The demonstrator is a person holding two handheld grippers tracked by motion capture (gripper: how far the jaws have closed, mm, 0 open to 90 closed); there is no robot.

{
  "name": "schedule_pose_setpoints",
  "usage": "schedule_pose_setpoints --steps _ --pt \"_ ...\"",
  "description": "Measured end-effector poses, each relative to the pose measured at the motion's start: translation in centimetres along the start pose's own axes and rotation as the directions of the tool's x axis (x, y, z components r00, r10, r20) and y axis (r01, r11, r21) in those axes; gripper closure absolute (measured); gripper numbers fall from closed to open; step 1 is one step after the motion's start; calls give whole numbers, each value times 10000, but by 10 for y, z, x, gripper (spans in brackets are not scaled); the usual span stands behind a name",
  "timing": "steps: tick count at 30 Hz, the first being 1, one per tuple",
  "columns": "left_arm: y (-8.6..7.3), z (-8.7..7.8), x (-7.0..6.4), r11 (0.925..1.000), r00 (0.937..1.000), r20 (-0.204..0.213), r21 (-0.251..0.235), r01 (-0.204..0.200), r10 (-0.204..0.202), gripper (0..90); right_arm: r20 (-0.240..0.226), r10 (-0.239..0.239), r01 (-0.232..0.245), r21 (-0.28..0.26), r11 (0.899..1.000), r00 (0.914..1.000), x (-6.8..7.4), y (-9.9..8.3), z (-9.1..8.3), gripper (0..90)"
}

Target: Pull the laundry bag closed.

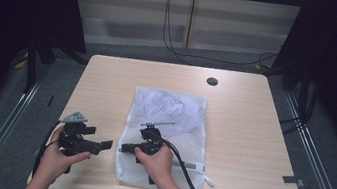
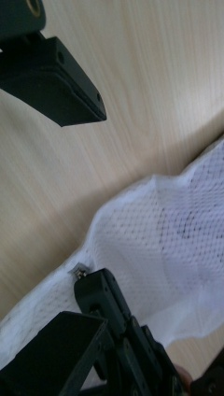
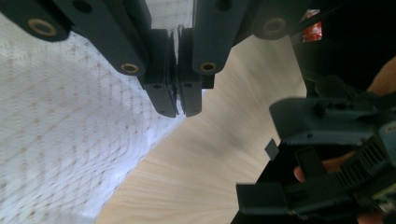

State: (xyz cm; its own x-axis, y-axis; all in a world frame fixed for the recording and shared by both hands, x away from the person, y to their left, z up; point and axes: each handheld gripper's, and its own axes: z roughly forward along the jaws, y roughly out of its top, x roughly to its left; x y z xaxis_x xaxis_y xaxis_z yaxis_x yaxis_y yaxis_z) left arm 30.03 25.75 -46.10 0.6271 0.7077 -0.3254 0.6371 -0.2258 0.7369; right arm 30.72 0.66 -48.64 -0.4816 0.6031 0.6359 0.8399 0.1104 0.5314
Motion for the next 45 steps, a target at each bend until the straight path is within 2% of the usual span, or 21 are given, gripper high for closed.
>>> schedule_pose_setpoints --steps 2,5,6,10,19,20,24,27,30,32,35,36,40,43,45 --pt "0 2 -1 10000 9997 211 25 74 -74 28 -82 45 -45 -109 9999 10000 -1 1 -3 869" --pt "0 3 -2 9999 9997 227 143 37 -41 28 -80 86 -88 -219 9997 9999 -1 2 -6 869" --pt "0 4 -4 9998 9992 395 186 84 -92 29 -107 74 -77 -269 9996 9999 -1 3 -9 868" --pt "-1 7 -5 9990 9986 454 387 238 -256 29 -170 137 -143 -369 9992 9998 -2 4 -12 868" --pt "0 13 -8 9971 9949 783 480 594 -630 32 -192 174 -183 -456 9988 9997 -2 4 -15 870" --pt "0 15 -9 9959 9916 1036 549 718 -772 35 -198 180 -189 -470 9987 9996 -2 5 -15 870" --pt "1 19 -12 9935 9838 1476 646 933 -1020 48 -237 233 -245 -506 9984 9994 -2 5 -17 871" --pt "0 21 -13 9920 9822 1517 770 1000 -1108 64 -238 228 -240 -545 9982 9995 -3 5 -18 871" --pt "-1 26 -16 9894 9821 1580 1187 838 -1021 81 -270 247 -263 -612 9978 9993 -2 6 -19 871" --pt "-1 29 -18 9878 9811 1618 1302 852 -1059 93 -274 213 -231 -664 9975 9994 -3 6 -21 871" --pt "-2 31 -18 9867 9806 1594 1334 929 -1139 106 -308 261 -284 -748 9968 9992 -3 6 -22 871" --pt "-2 32 -17 9847 9767 1629 1270 1194 -1395 114 -353 324 -352 -807 9961 9989 -2 6 -23 871" --pt "-1 33 -18 9847 9740 1756 1241 1223 -1431 162 -352 310 -338 -828 9960 9989 -2 6 -23 871" --pt "-1 35 -19 9831 9740 1778 1424 1154 -1401 198 -360 307 -337 -873 9956 9989 -2 6 -23 871" --pt "-1 37 -20 9796 9705 1855 1572 1252 -1538 234 -351 292 -323 -891 9955 9990 -2 6 -24 871"
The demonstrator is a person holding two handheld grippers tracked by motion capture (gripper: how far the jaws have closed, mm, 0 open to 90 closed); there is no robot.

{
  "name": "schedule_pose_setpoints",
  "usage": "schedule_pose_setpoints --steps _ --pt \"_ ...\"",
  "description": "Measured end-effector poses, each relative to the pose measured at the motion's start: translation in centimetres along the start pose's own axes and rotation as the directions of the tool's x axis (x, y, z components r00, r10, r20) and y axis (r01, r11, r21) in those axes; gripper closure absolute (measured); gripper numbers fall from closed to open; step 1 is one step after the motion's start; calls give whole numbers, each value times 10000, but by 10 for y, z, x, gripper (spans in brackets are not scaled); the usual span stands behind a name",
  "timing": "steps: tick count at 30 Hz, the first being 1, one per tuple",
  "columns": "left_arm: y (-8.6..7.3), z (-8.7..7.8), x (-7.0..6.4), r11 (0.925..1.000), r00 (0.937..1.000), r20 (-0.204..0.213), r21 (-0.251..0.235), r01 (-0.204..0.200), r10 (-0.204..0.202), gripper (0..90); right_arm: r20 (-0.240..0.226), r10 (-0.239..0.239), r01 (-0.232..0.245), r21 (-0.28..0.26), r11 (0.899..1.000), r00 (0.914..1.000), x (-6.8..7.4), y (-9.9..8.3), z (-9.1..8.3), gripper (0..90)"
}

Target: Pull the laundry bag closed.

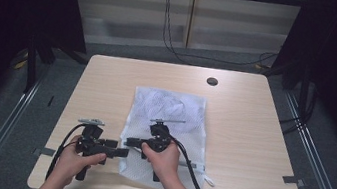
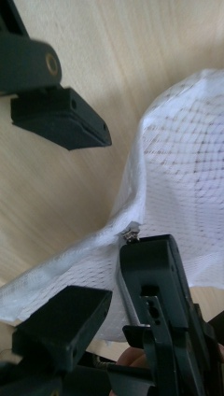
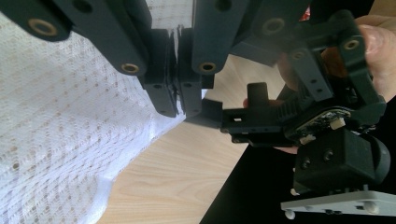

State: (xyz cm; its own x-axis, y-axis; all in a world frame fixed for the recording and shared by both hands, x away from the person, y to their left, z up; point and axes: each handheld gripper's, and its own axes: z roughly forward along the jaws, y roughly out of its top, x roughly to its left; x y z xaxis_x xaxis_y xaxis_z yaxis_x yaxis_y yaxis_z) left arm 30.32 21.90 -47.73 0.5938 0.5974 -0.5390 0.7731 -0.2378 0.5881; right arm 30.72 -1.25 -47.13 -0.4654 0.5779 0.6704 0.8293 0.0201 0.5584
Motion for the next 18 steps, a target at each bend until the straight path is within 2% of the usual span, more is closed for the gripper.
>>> schedule_pose_setpoints --steps 2,5,11,12,18 --pt "0 2 0 9999 9997 230 95 60 -62 282 -8 -20 20 -18 10000 10000 0 0 0 871" --pt "2 3 -1 9999 9995 295 12 115 -115 343 -50 45 -45 -73 10000 10000 1 0 -1 871" --pt "2 5 -1 9996 9992 332 152 224 -229 386 -111 91 -92 -105 9999 9999 1 0 -1 871" --pt "2 6 -1 9994 9988 428 283 220 -232 396 -102 82 -83 -87 9999 9999 1 0 -2 871" --pt "3 9 -2 9983 9963 703 362 467 -491 477 -165 55 -56 -70 10000 9998 2 0 -2 871"
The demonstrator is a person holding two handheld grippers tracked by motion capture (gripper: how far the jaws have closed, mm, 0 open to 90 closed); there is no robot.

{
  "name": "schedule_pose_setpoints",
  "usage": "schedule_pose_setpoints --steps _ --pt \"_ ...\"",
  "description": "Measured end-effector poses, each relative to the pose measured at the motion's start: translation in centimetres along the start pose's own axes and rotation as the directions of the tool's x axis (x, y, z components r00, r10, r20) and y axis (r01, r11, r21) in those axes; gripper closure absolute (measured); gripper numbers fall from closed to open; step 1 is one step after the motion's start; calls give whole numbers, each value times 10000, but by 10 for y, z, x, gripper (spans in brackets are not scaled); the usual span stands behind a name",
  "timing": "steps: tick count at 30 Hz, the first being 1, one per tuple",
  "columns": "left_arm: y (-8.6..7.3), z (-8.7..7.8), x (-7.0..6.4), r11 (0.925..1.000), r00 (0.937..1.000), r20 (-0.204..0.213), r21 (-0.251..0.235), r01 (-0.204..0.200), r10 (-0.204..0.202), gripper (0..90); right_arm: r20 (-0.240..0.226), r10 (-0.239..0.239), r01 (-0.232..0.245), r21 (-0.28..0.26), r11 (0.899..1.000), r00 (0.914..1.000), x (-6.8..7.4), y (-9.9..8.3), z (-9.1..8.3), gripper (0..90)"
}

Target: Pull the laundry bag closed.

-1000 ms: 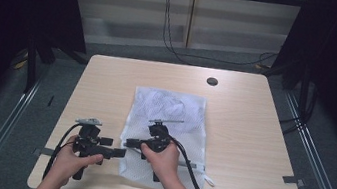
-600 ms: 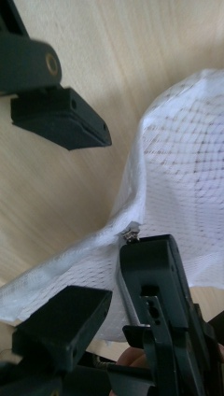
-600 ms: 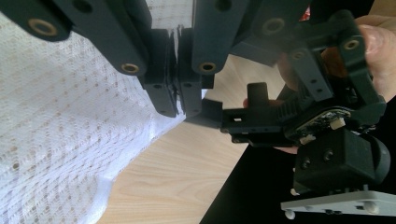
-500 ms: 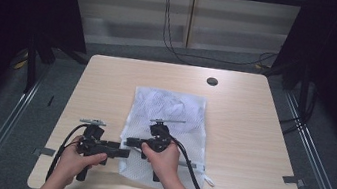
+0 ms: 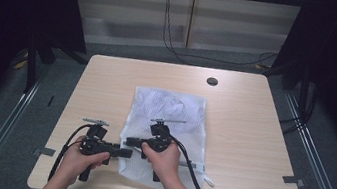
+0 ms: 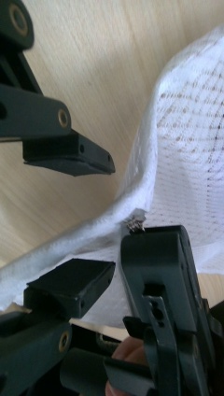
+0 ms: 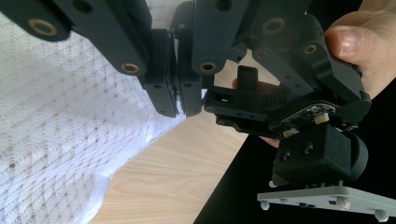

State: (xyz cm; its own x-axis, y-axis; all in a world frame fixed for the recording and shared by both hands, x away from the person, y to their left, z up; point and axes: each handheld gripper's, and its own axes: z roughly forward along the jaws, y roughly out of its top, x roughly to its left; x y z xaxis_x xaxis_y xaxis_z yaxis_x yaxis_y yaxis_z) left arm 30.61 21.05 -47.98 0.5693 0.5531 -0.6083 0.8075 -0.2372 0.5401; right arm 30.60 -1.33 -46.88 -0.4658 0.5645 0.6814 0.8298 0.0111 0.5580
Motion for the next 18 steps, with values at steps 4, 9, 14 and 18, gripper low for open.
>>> schedule_pose_setpoints --steps 4,9,14,18 --pt "1 1 0 9998 9998 114 125 149 -150 542 -7 -5 5 -1 10000 10000 0 0 1 871" --pt "1 3 1 9996 9998 158 275 80 -84 579 -5 -2 2 13 10000 10000 1 -1 1 871" --pt "1 4 1 9991 9990 339 321 263 -274 652 -46 -63 63 27 10000 10000 1 -1 0 870" --pt "1 5 0 9988 9987 428 412 271 -289 691 -74 -90 90 45 9999 9999 1 -1 0 871"
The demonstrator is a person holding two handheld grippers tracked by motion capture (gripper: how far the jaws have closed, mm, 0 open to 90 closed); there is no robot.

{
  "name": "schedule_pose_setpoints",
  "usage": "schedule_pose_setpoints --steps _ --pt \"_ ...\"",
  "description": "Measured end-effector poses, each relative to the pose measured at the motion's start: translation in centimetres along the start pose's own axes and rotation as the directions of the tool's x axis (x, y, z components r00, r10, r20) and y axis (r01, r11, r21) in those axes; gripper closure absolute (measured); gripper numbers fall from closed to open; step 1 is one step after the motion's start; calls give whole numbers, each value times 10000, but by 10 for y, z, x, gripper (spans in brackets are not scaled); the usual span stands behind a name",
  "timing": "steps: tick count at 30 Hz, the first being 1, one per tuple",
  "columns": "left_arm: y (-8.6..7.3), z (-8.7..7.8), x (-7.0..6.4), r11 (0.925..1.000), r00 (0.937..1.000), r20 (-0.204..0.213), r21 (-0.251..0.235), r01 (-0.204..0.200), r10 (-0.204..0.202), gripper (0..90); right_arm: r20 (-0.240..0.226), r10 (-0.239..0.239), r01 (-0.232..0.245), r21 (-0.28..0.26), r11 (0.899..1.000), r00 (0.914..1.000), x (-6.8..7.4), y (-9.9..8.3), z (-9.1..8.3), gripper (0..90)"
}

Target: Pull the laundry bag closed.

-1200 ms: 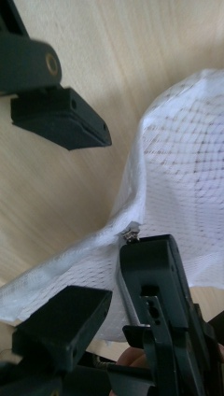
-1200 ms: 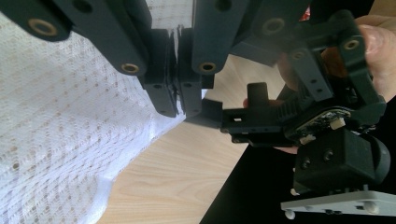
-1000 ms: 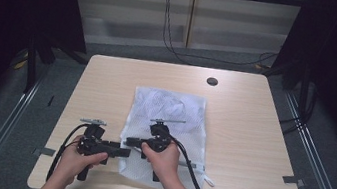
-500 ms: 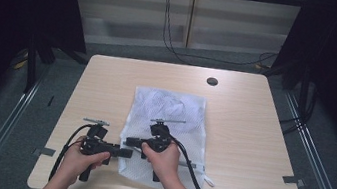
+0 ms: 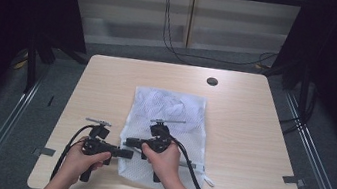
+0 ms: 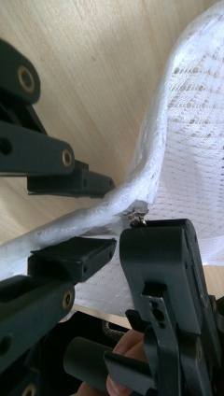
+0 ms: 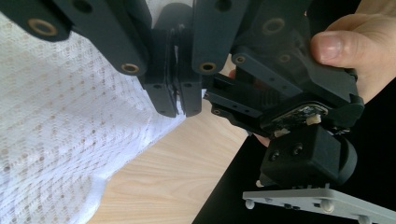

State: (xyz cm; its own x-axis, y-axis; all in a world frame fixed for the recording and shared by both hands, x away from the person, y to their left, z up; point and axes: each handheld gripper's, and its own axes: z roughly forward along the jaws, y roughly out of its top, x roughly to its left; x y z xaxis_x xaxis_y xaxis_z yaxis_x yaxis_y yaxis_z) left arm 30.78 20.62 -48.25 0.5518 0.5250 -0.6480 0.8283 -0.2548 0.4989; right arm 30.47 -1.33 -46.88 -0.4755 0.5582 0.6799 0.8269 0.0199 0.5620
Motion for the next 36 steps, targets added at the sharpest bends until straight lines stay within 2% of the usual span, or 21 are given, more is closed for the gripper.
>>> schedule_pose_setpoints --steps 5,8,10,18,26,35,36 --pt "0 0 1 10000 9999 108 -6 34 -34 770 3 -16 16 29 10000 10000 0 0 0 871" --pt "0 1 1 10000 9994 330 33 30 -31 828 13 -27 27 62 10000 10000 0 0 -1 870" --pt "0 0 1 10000 9996 279 -57 26 -25 863 -1 -31 31 49 10000 10000 0 0 -1 871" --pt "0 -1 -1 9999 9992 401 -117 84 -79 878 -29 28 -28 6 10000 10000 0 0 -2 871" --pt "0 -2 -2 9995 9991 364 -207 232 -224 881 -25 50 -50 31 10000 10000 -2 -1 -6 872" --pt "1 -4 -3 9994 9993 304 -291 209 -200 880 -24 174 -174 -19 9998 9998 -7 -2 -11 873" --pt "1 -5 -3 9991 9986 348 -140 392 -387 879 -25 166 -166 26 9999 9999 -7 -2 -11 873"
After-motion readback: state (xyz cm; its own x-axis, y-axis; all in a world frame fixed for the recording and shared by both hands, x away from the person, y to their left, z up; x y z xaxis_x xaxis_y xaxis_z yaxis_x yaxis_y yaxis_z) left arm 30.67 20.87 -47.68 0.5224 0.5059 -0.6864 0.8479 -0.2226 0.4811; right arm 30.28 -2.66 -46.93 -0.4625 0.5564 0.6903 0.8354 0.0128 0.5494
